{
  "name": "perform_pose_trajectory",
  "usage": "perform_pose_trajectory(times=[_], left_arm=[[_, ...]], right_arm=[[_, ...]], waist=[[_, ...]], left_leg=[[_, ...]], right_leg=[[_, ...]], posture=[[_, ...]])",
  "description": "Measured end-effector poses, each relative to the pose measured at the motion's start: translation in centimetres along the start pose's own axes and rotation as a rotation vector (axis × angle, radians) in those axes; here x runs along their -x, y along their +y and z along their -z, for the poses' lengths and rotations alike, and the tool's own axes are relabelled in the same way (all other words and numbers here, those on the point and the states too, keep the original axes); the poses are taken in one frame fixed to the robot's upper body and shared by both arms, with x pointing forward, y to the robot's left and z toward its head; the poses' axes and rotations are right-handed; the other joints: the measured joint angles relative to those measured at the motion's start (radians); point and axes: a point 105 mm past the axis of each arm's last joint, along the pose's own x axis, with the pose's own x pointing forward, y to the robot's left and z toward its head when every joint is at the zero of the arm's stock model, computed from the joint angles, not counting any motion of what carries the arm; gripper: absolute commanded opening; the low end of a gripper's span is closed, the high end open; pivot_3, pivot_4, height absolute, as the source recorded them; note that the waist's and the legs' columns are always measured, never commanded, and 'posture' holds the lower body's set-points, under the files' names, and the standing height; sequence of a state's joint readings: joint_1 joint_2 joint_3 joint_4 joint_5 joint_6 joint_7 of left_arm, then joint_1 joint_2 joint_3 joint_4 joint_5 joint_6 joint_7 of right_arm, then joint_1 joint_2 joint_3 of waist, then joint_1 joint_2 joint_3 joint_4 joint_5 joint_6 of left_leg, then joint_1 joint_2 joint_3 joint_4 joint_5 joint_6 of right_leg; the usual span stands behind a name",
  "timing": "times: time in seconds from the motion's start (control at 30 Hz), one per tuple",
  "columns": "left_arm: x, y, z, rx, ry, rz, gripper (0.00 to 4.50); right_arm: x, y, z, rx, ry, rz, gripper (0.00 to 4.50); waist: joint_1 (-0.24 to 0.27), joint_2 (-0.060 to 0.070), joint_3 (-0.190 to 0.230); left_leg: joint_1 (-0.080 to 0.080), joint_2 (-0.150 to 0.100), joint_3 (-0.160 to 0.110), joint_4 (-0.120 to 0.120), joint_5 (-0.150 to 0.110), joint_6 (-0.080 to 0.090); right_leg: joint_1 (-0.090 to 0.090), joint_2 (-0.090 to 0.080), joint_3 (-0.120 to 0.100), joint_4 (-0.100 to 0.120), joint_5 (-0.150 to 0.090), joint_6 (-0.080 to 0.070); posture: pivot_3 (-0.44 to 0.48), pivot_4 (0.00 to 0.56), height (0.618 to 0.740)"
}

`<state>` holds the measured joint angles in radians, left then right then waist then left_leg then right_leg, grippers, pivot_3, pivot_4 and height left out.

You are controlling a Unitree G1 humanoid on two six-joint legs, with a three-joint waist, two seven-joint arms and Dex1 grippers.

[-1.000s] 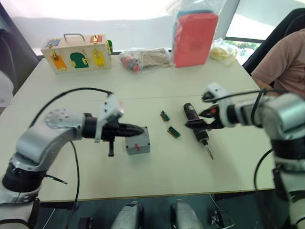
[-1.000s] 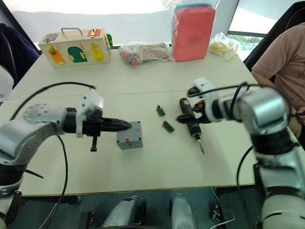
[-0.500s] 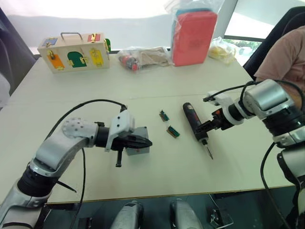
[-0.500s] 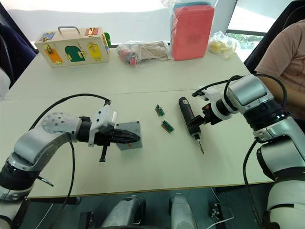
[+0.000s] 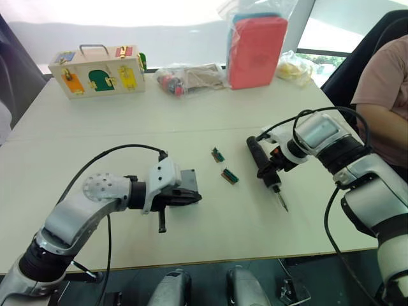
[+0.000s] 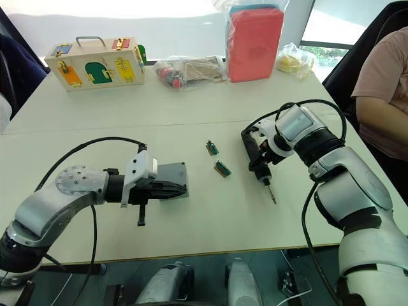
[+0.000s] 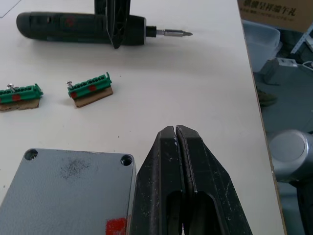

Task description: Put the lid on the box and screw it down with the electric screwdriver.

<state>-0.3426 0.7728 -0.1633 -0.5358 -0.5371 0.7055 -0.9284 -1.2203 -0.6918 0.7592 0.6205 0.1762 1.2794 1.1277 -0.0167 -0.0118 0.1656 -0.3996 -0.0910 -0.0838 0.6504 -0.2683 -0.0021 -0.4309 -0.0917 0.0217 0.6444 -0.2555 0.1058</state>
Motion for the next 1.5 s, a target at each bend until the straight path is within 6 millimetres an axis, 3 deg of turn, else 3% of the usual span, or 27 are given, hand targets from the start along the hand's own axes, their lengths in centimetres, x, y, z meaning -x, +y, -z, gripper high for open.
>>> perform_pose_trajectory(times=[0.07,0.37,0.43,0.53,0.57,0.7,0.73,0.87,0.93,1.17,1.5], left_arm=[[0.2,0.2,0.0,0.002,-0.001,-0.014,0.00],[1.3,2.3,0.1,0.025,-0.003,-0.064,0.00],[2.0,3.3,0.2,0.041,-0.005,-0.090,0.00],[3.4,4.5,0.8,0.075,0.014,-0.122,0.00],[3.7,4.7,1.2,0.094,0.027,-0.118,0.00],[3.9,4.5,1.4,0.103,0.037,-0.089,0.00],[4.1,4.8,1.5,0.113,0.044,-0.086,0.00],[3.6,5.4,0.3,0.086,0.041,-0.074,0.00],[3.5,5.3,0.5,0.082,0.056,-0.065,0.00],[3.0,5.6,2.1,0.079,0.125,-0.100,0.00],[2.2,5.9,2.6,0.016,0.141,-0.160,0.00]], right_arm=[[0.0,0.1,0.1,0.005,0.007,-0.004,1.78],[-0.1,-1.4,-0.5,-0.121,-0.093,0.007,1.77],[0.8,-2.6,-1.1,-0.141,-0.178,0.055,1.77],[4.3,-3.1,-3.6,-0.099,-0.426,0.082,1.77],[6.4,-2.1,-5.3,-0.033,-0.587,0.062,1.77],[9.9,1.3,-7.8,0.056,-0.923,0.009,1.77],[10.4,3.5,-8.4,0.026,-1.079,-0.074,1.77],[10.7,9.5,-8.5,0.055,-1.328,-0.302,1.77],[10.7,11.4,-8.1,0.098,-1.380,-0.333,1.77],[9.4,12.7,-8.0,0.040,-1.569,-0.256,1.77],[5.4,15.1,-8.4,0.103,-1.529,-0.250,1.77]], waist=[[0.000,0.000,0.000],[0.000,-0.002,-0.001],[0.002,0.001,0.001],[0.002,0.003,0.002],[0.001,0.003,0.002],[-0.007,0.002,0.002],[-0.007,0.002,0.002],[0.004,0.003,0.002],[0.007,0.003,0.002],[-0.005,0.003,0.002],[-0.004,0.003,0.002]], left_leg=[[0.000,0.000,0.000,0.000,0.000,0.000],[0.006,-0.001,0.001,0.000,-0.002,0.003],[0.004,-0.001,0.001,-0.001,-0.001,0.002],[-0.013,0.000,0.000,-0.001,0.003,-0.005],[-0.015,0.000,0.000,-0.001,0.003,-0.005],[-0.016,0.001,0.001,-0.003,0.003,-0.005],[-0.015,0.002,0.000,-0.002,0.004,-0.006],[-0.015,0.001,-0.002,0.002,0.005,-0.007],[-0.014,0.000,-0.002,0.003,0.004,-0.006],[-0.010,0.000,-0.001,0.001,0.004,-0.005],[-0.010,0.001,-0.001,0.001,0.004,-0.007]], right_leg=[[0.000,0.000,0.000,0.000,0.000,0.000],[0.006,0.000,0.000,0.000,0.001,-0.001],[0.002,0.000,0.000,0.001,0.001,-0.001],[-0.016,0.001,0.000,0.004,0.001,-0.001],[-0.019,0.001,0.000,0.005,0.001,-0.001],[-0.020,0.002,0.001,0.004,0.001,-0.001],[-0.020,0.002,0.001,0.005,0.001,-0.001],[-0.018,0.003,0.001,0.009,0.002,-0.002],[-0.016,0.004,0.001,0.009,0.002,-0.002],[-0.014,0.004,0.001,0.007,0.002,-0.002],[-0.014,0.005,0.001,0.007,0.002,-0.002]], posture=[[0.000,0.150,0.740],[0.000,0.150,0.740],[0.000,0.150,0.740],[0.000,0.150,0.740],[0.000,0.150,0.740],[0.000,0.150,0.740],[0.000,0.150,0.740],[0.000,0.150,0.740],[0.000,0.150,0.740],[0.000,0.150,0.740],[0.000,0.150,0.740]])
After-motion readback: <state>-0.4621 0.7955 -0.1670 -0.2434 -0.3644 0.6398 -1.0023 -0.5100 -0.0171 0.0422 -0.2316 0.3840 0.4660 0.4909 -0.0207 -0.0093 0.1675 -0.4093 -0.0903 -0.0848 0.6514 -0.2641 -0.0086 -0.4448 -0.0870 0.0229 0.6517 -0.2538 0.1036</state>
